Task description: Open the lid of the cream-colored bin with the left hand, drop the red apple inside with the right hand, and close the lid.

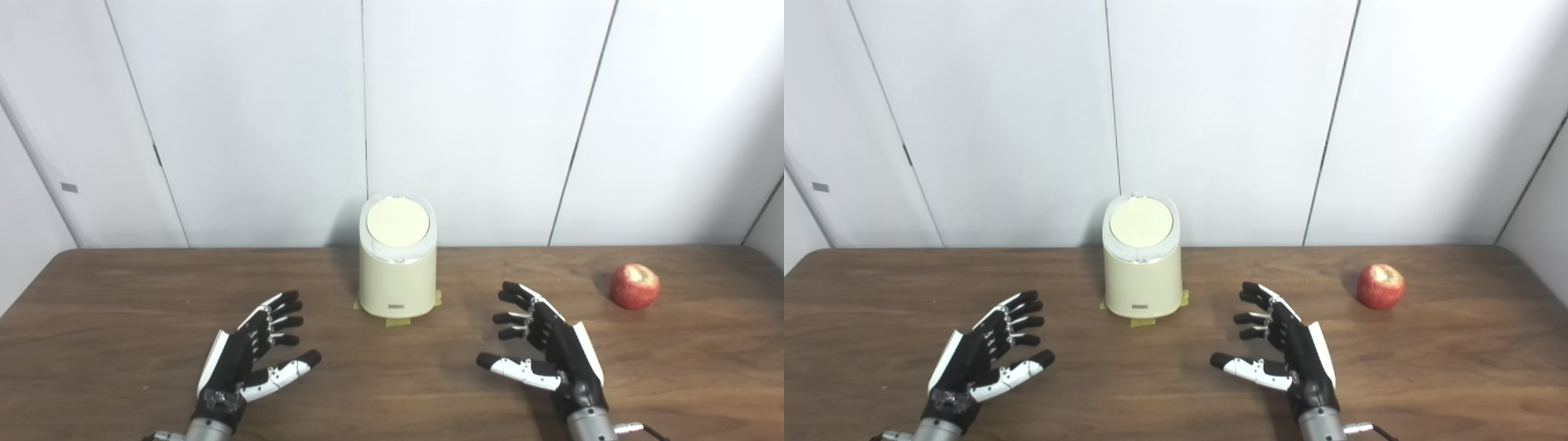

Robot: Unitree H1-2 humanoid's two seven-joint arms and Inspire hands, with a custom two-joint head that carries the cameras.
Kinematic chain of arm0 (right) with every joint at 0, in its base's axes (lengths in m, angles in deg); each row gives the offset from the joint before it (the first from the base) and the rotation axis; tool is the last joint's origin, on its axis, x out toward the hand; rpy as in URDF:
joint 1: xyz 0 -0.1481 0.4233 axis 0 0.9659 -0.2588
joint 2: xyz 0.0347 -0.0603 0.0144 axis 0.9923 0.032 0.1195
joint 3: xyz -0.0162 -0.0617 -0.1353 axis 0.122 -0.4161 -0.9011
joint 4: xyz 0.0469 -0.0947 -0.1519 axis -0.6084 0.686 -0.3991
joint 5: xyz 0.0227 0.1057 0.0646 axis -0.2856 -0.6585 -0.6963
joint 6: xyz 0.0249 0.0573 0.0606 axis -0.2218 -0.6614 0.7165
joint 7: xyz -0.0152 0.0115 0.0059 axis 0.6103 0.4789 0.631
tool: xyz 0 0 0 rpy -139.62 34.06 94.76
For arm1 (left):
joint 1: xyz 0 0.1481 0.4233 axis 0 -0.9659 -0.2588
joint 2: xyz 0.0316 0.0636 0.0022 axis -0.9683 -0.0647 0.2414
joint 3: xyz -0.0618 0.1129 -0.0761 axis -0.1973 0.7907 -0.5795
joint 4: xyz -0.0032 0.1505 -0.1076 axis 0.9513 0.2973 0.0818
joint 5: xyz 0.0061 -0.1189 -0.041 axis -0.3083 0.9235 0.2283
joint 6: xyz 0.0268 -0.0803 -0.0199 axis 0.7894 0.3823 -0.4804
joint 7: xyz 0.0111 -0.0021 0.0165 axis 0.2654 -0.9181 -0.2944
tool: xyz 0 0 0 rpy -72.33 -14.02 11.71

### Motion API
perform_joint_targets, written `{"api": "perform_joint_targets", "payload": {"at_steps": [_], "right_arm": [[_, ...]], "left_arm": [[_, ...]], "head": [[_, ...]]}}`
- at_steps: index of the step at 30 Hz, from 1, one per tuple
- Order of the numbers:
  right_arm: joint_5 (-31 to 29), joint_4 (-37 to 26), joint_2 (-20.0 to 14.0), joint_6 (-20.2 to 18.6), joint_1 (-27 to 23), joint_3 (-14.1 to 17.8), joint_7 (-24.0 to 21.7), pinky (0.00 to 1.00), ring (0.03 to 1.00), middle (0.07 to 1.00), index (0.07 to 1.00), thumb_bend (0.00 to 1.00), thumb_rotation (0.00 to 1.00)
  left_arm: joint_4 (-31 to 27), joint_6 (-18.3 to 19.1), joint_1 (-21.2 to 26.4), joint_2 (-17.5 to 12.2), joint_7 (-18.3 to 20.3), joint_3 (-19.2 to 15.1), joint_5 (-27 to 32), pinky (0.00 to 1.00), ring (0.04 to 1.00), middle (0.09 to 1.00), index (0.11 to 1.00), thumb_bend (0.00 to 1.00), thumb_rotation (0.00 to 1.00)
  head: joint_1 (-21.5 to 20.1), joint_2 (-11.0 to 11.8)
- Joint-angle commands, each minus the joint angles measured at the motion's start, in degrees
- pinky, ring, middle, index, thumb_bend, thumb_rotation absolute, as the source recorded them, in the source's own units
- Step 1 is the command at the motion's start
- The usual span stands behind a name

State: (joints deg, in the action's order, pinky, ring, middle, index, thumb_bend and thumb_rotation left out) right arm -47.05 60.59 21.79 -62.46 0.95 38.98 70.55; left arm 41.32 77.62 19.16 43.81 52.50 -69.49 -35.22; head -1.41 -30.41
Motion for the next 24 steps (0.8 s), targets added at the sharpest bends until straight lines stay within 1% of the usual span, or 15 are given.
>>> {"api": "perform_joint_targets", "payload": {"at_steps": [1,7,14,15,17,19,21,23,24], "right_arm": [[-0.7,-1.4,-0.1,1.0,-1.4,0.0,-0.3,0.58,0.68,0.801,0.8,0.83,0.17],[-0.3,-2.4,0.2,-0.2,-1.2,-0.1,-0.2,0.57,0.677,0.803,0.795,0.82,0.15],[-0.1,-2.1,0.1,0.1,-1.3,-0.2,-0.1,0.57,0.675,0.804,0.796,0.82,0.15],[0.1,-2.0,0.0,0.2,-1.3,-0.3,-0.1,0.57,0.677,0.806,0.798,0.82,0.15],[0.3,-2.0,-0.1,0.3,-1.3,-0.4,-0.2,0.57,0.679,0.806,0.801,0.81,0.16],[-0.2,-1.9,-0.2,0.3,-1.3,-0.3,-0.4,0.57,0.68,0.805,0.802,0.81,0.16],[-0.7,-1.6,0.1,0.0,-1.5,-0.1,-0.2,0.57,0.675,0.801,0.797,0.81,0.15],[-0.5,-1.2,0.0,0.1,-1.8,0.0,-0.1,0.56,0.675,0.8,0.795,0.82,0.14],[-0.6,-0.8,-0.1,0.4,-2.0,0.0,-0.2,0.56,0.677,0.802,0.798,0.82,0.14]], "left_arm": [[-0.5,-2.3,1.5,-0.5,-0.1,-0.1,0.8,0.67,0.773,0.827,0.863,0.75,0.19],[-0.4,-2.1,1.5,-0.4,0.5,-0.3,3.1,0.66,0.767,0.815,0.867,0.74,0.19],[-0.2,-2.3,1.7,-0.6,0.4,-0.1,3.0,0.65,0.762,0.815,0.863,0.74,0.2],[-0.4,-2.2,1.7,-0.4,0.1,-0.1,2.7,0.65,0.767,0.817,0.865,0.74,0.2],[-0.8,-2.0,1.7,-0.1,-0.5,-0.2,2.1,0.66,0.773,0.82,0.864,0.74,0.23],[-2.3,-0.9,1.7,0.6,-2.2,-0.5,0.5,0.66,0.771,0.821,0.859,0.74,0.28],[-4.4,1.5,2.2,1.2,-4.3,-0.9,-1.9,0.68,0.78,0.824,0.86,0.76,0.36],[-6.6,4.3,3.5,1.4,-5.8,-1.2,-4.1,0.74,0.803,0.836,0.866,0.78,0.41],[-7.5,5.7,4.5,1.2,-6.0,-1.2,-5.0,0.79,0.83,0.847,0.875,0.79,0.44]], "head": [[0.0,-0.1],[0.0,-0.1],[0.0,0.1],[-0.3,0.5],[-0.2,0.4],[0.2,0.5],[0.6,0.7],[0.4,0.9],[0.5,1.0]]}}
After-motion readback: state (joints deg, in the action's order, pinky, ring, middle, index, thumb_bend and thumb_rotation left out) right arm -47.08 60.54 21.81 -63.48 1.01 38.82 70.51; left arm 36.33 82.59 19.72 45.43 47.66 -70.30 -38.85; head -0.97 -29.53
